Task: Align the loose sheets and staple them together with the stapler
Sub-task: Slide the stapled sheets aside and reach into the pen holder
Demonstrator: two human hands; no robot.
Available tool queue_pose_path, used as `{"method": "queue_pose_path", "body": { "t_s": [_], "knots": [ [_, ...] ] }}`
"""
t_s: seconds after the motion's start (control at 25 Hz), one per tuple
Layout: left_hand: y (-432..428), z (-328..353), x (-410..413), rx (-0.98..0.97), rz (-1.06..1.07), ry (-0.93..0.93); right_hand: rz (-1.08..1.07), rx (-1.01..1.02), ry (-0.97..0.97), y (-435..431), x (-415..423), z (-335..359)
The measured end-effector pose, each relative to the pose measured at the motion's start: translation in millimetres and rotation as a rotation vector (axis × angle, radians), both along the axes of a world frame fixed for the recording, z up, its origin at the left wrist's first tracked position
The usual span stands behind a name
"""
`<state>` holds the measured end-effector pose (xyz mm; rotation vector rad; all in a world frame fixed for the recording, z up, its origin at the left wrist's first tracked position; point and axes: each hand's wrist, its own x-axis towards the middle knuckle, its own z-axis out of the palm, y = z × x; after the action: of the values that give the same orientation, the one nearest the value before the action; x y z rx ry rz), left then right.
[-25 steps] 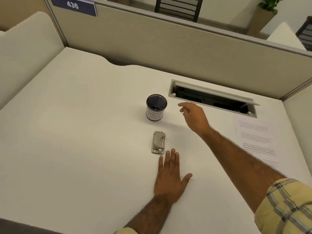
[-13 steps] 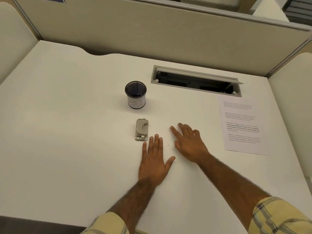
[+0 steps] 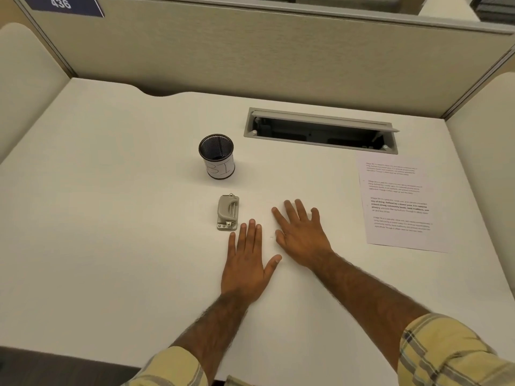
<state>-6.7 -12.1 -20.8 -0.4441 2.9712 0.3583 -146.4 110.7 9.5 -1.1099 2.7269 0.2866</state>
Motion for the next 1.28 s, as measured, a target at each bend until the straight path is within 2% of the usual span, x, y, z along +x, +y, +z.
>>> {"method": "queue_pose_path", "body": {
  "t_s": [0.12,0.24,0.36,0.4,0.48,0.56,0.64,0.68,0.76,0.84,0.92,1.0,1.28],
  "knots": [
    [0.0,0.7,0.6,0.002,-0.001,-0.003,-0.009,-0.002,-0.040,-5.2,2.5,4.7],
    [0.7,0.4,1.7,0.015,0.001,0.023,-0.165,-0.298,-0.232,-7.1,-10.5,9.7],
    [0.3,1.4,1.3,0.021,-0.003,0.018,-0.613,-0.833,-0.657,-13.8,-28.6,29.2],
    [0.3,1.9,1.2,0.023,-0.003,0.017,-0.780,-0.935,-0.834,-16.7,-31.4,37.1],
    [0.5,3.0,1.3,0.024,-0.004,0.009,-0.998,-0.996,-1.062,-19.8,-34.9,49.2],
    [-0.1,3.1,1.6,0.021,-0.006,0.017,-1.072,-1.044,-1.119,-19.8,-39.4,52.6],
    [-0.2,1.9,1.7,0.031,0.002,0.023,-0.994,-1.052,-0.965,-18.4,-46.0,49.2],
    [-0.1,0.9,1.6,0.035,0.003,0.031,-0.885,-0.961,-0.807,-16.8,-50.1,43.6],
    [0.2,0.2,2.0,0.029,-0.003,0.037,-0.606,-0.658,-0.469,-12.4,-54.7,33.2],
    [-0.3,-0.5,2.2,0.027,-0.005,0.045,-0.352,-0.417,-0.288,-8.2,-51.8,22.6],
    [-0.6,-0.3,2.1,0.023,-0.008,0.040,-0.152,-0.265,-0.178,-4.5,-42.6,15.2],
    [-0.7,-0.9,1.8,0.016,-0.012,0.031,-0.038,-0.185,-0.073,1.2,-32.1,8.7],
    [-0.9,-1.9,1.5,0.009,-0.012,0.015,0.023,-0.087,0.074,7.8,-13.2,-6.2]
  ]
}}
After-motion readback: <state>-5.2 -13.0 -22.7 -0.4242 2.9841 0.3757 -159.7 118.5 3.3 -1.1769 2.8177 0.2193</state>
